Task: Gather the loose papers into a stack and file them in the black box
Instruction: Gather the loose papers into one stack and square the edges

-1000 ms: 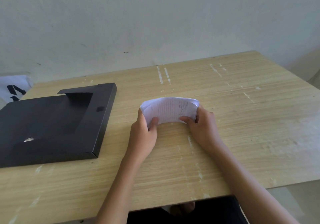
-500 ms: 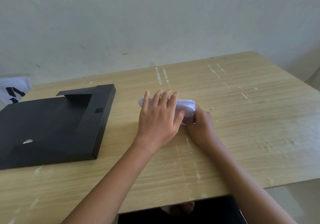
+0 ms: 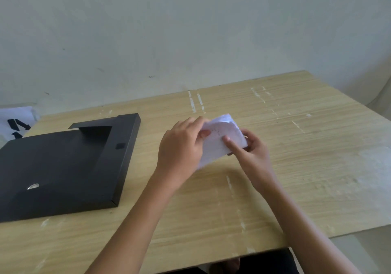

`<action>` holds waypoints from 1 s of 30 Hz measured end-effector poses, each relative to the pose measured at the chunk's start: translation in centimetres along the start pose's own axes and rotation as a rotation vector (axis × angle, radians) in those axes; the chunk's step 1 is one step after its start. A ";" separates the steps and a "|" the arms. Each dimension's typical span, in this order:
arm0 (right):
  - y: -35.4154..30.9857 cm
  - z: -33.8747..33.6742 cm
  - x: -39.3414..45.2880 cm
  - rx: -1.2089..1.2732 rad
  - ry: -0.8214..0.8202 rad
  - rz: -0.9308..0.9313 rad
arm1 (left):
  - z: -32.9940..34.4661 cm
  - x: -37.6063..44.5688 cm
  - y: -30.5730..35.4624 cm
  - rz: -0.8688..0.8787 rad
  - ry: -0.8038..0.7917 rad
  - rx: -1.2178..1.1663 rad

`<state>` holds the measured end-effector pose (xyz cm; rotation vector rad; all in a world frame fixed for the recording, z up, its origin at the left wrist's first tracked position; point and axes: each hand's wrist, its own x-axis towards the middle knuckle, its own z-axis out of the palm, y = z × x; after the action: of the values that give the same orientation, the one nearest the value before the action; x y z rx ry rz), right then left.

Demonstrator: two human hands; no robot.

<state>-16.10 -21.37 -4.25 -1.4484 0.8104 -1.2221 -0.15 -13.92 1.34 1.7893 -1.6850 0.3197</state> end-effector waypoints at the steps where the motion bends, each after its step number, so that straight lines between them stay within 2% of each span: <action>1: -0.3 0.0 -0.1 0.048 -0.010 0.005 | 0.1 -0.4 0.0 -0.091 0.021 -0.165; 4: -1.6 1.1 -0.8 0.091 -0.101 -0.006 | 0.9 -1.7 0.6 -0.332 0.088 -0.712; 6: -1.4 2.2 -1.0 0.003 -0.108 -0.063 | 2.0 -2.7 0.7 -0.422 0.159 -0.834; 8: -0.9 2.9 -1.0 -0.095 -0.065 -0.067 | 3.1 -3.6 0.5 -0.481 0.181 -0.823; 11: 0.5 3.4 -1.3 -0.153 -0.045 -0.038 | 4.4 -4.8 -0.1 -0.535 0.103 -0.724; 14: 1.3 3.5 -1.8 -0.202 -0.055 -0.027 | 4.8 -5.2 -0.3 -0.544 0.016 -0.669; 19: 1.2 3.3 -1.6 -0.224 -0.046 -0.037 | 4.9 -5.3 0.0 -0.552 0.003 -0.621; 23: 1.2 3.1 -1.6 -0.235 -0.115 0.043 | 4.9 -5.2 0.1 -0.595 -0.039 -0.575; 30: -0.6 4.5 -1.4 -0.168 -0.228 0.064 | 1.3 -5.6 -1.3 -0.666 -0.005 -0.699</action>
<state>-12.18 -18.63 -3.84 -1.6506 0.8097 -0.9381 -0.03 -10.33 -3.28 1.6560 -0.9275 -0.5054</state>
